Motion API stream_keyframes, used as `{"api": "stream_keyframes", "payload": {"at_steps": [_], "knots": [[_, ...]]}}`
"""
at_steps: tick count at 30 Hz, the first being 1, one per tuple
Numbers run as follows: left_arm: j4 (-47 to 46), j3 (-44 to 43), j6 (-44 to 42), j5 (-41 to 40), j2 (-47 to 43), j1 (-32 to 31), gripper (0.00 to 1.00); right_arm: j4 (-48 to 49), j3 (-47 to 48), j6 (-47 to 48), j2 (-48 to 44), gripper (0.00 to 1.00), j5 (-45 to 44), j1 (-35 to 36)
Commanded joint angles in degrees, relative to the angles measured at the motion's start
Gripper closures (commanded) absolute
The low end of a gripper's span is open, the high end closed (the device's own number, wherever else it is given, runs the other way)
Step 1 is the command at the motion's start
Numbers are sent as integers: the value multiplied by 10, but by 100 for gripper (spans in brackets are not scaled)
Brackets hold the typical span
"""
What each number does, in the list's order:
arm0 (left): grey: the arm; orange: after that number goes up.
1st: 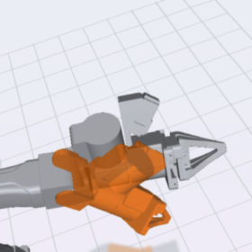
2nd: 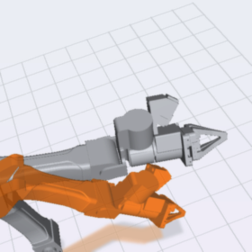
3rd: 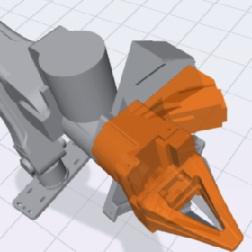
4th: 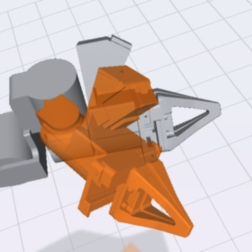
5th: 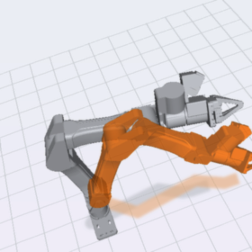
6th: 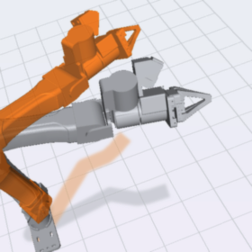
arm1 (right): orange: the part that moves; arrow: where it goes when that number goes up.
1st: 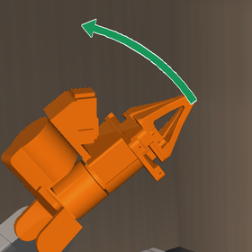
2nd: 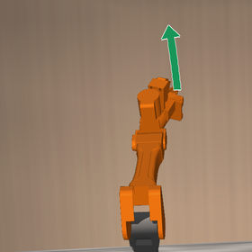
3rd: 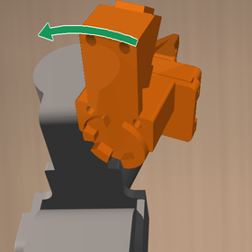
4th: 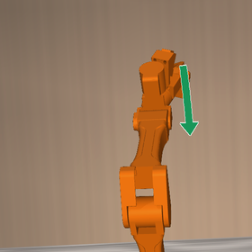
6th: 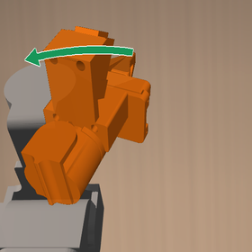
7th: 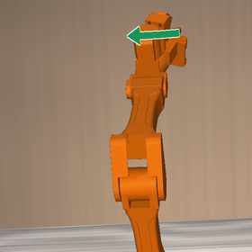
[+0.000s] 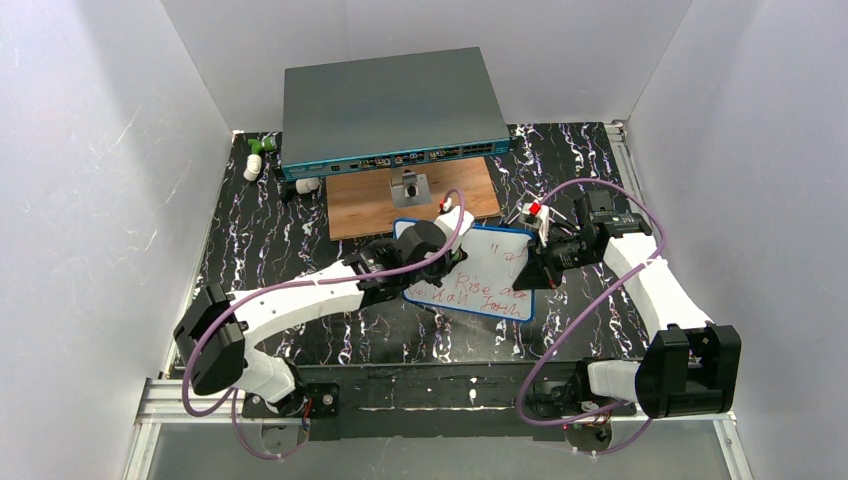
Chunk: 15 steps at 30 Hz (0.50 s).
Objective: Erase the whiteboard
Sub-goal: Erase the center of the board with the whiteboard.
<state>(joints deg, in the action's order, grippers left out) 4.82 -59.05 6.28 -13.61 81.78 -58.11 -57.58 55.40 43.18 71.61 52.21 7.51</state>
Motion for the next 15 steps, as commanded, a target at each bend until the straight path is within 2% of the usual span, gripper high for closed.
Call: {"api": "stream_keyframes", "payload": {"at_steps": [1,6,13,15], "knots": [[7,-41,-25,-66,-6,31,100,-64,4,27,-10,99,42,14],[-12,-49,-50,10,2,16,100,-63,4,28,-10,99,41,14],[-29,-70,-49,20,71,-69,100,-62,4,27,-4,99,40,14],[-34,-76,-44,19,82,-75,100,-63,4,27,-4,99,40,13]]}}
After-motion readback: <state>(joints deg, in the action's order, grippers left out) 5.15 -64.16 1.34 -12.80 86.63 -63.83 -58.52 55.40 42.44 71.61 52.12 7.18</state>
